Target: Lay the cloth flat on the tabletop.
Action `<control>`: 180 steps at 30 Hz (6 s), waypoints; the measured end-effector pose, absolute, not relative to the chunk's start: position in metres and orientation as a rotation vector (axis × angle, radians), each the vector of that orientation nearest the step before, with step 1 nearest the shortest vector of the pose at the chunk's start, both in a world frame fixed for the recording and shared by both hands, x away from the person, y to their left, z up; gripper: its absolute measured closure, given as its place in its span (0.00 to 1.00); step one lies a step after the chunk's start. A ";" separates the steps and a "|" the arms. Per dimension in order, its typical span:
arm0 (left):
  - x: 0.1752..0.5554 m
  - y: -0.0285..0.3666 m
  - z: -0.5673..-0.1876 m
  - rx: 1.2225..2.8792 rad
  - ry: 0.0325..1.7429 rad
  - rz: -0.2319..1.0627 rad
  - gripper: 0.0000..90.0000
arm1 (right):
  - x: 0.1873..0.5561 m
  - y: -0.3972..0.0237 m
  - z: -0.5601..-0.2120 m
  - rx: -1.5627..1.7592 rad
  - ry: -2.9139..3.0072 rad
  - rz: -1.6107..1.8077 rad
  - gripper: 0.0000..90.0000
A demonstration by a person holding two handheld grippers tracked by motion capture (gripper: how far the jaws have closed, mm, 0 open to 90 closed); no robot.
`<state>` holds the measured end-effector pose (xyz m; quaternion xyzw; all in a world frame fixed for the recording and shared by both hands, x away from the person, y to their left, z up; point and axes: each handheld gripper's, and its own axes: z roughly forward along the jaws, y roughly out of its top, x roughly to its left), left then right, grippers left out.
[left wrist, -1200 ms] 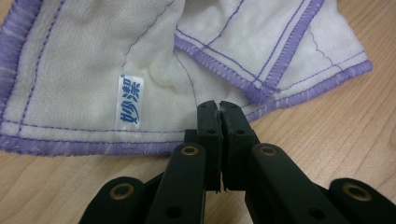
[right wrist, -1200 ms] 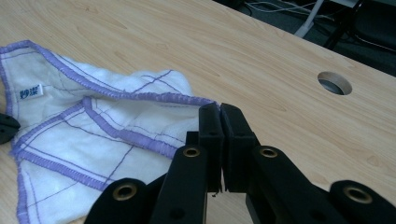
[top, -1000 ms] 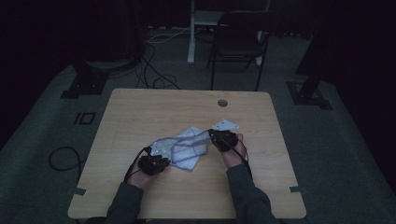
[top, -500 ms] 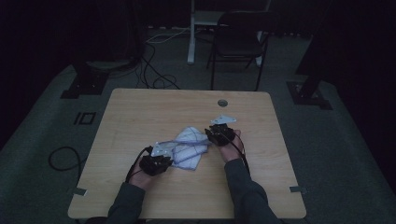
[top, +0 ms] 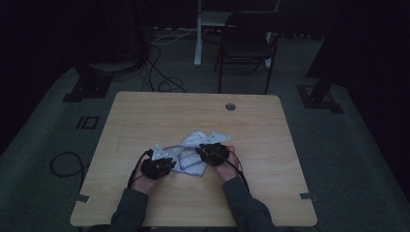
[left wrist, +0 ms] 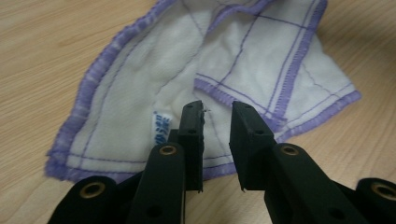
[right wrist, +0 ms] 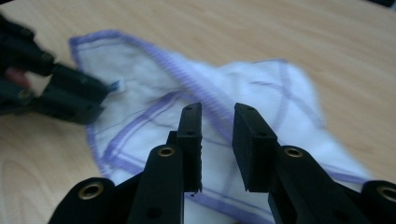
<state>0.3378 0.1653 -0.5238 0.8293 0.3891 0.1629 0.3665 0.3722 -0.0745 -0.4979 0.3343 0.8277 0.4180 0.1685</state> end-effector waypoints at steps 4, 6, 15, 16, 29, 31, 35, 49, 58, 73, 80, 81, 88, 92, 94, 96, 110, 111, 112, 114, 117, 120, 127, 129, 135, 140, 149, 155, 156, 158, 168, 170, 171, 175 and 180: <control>0.339 0.167 -0.526 2.128 1.015 0.428 0.80 | 0.367 -0.062 -0.506 0.923 2.397 1.188 0.81; 0.340 0.168 -0.527 2.124 1.022 0.430 0.79 | 0.364 -0.056 -0.510 0.914 2.418 1.189 0.79; 0.340 0.168 -0.531 2.117 1.036 0.433 0.75 | 0.358 -0.029 -0.523 0.845 2.499 1.133 0.65; 0.340 0.168 -0.531 2.117 1.036 0.433 0.74 | 0.358 -0.029 -0.523 0.845 2.499 1.133 0.65; 0.341 0.155 -0.537 2.172 1.025 0.429 0.84 | 0.361 -0.026 -0.528 0.838 2.474 1.039 0.98; 0.341 0.155 -0.537 2.169 1.029 0.429 0.86 | 0.362 -0.030 -0.526 0.850 2.462 1.043 0.99; 0.341 0.155 -0.538 2.164 1.032 0.427 0.87 | 0.360 -0.028 -0.525 0.829 2.485 1.072 0.82; 0.342 0.156 -0.538 2.162 1.039 0.420 0.95 | 0.362 -0.021 -0.531 0.831 2.473 1.027 0.96; 0.341 0.154 -0.537 2.173 1.031 0.442 0.98 | 0.370 -0.042 -0.522 0.901 2.406 1.042 0.97; 0.338 0.158 -0.524 2.140 1.028 0.434 0.99 | 0.384 -0.083 -0.501 0.972 2.290 1.055 0.97; 0.335 0.164 -0.511 2.089 1.018 0.448 0.99 | 0.385 -0.100 -0.492 1.002 2.244 1.060 0.97; 0.335 0.167 -0.508 2.074 1.021 0.448 0.99 | 0.386 -0.105 -0.490 1.009 2.233 1.064 0.97; 0.335 0.176 -0.500 2.030 1.033 0.449 0.99 | 0.388 -0.117 -0.487 1.036 2.207 1.060 0.97; 0.334 0.182 -0.495 2.005 1.044 0.460 0.99 | 0.389 -0.127 -0.485 1.061 2.186 1.060 0.97; 0.335 0.186 -0.494 1.996 1.051 0.464 0.99 | 0.389 -0.132 -0.484 1.070 2.174 1.058 0.97; 0.335 0.190 -0.492 1.980 1.063 0.466 0.99 | 0.389 -0.138 -0.483 1.083 2.161 1.056 0.97; 0.338 0.209 -0.491 1.917 1.115 0.448 0.99 | 0.388 -0.174 -0.482 1.155 2.115 1.038 0.97; 0.338 0.210 -0.491 1.911 1.121 0.446 0.99 | 0.387 -0.178 -0.482 1.163 2.108 1.035 0.97; 0.338 0.210 -0.491 1.911 1.121 0.446 0.99 | 0.387 -0.178 -0.482 1.163 2.108 1.035 0.97; 0.339 0.212 -0.492 1.907 1.128 0.445 0.99 | 0.387 -0.183 -0.482 1.176 2.100 1.033 0.97; 0.341 0.215 -0.494 1.901 1.152 0.443 0.99 | 0.386 -0.190 -0.482 1.189 2.089 1.028 0.97; 0.343 0.219 -0.497 1.894 1.172 0.430 0.99 | 0.386 -0.197 -0.483 1.208 2.079 1.029 0.97; 0.346 0.218 -0.503 1.898 1.196 0.426 0.99 | 0.385 -0.200 -0.487 1.223 2.089 1.023 0.97; 0.347 0.218 -0.504 1.897 1.195 0.427 0.99 | 0.386 -0.200 -0.489 1.224 2.091 1.021 0.97; 0.346 0.212 -0.504 1.933 1.163 0.452 0.96 | 0.387 -0.195 -0.494 1.219 2.129 0.986 0.93; 0.344 0.209 -0.501 1.937 1.143 0.463 0.81 | 0.382 -0.188 -0.494 1.183 2.141 0.973 0.77; 0.329 0.185 -0.491 1.978 1.015 0.459 0.75 | 0.354 -0.161 -0.503 1.062 2.222 1.048 0.75; 0.317 0.160 -0.493 2.046 0.906 0.409 0.74 | 0.344 -0.154 -0.513 1.041 2.259 1.052 0.76; 0.315 0.154 -0.494 2.061 0.887 0.401 0.74 | 0.343 -0.154 -0.514 1.039 2.263 1.054 0.76; 0.311 0.143 -0.498 2.088 0.850 0.378 0.73 | 0.341 -0.154 -0.516 1.038 2.264 1.057 0.76; 0.297 0.101 -0.520 2.243 0.693 0.338 0.69 | 0.333 -0.159 -0.516 1.039 2.260 1.076 0.76; 0.296 0.098 -0.524 2.264 0.683 0.353 0.69 | 0.332 -0.160 -0.516 1.037 2.260 1.080 0.76; 0.295 0.095 -0.527 2.284 0.671 0.388 0.69 | 0.330 -0.160 -0.517 1.036 2.260 1.084 0.76; 0.294 0.090 -0.530 2.320 0.647 0.428 0.71 | 0.327 -0.158 -0.518 1.037 2.265 1.091 0.76; 0.296 0.091 -0.527 2.328 0.663 0.407 0.95 | 0.325 -0.157 -0.518 1.035 2.266 1.097 0.76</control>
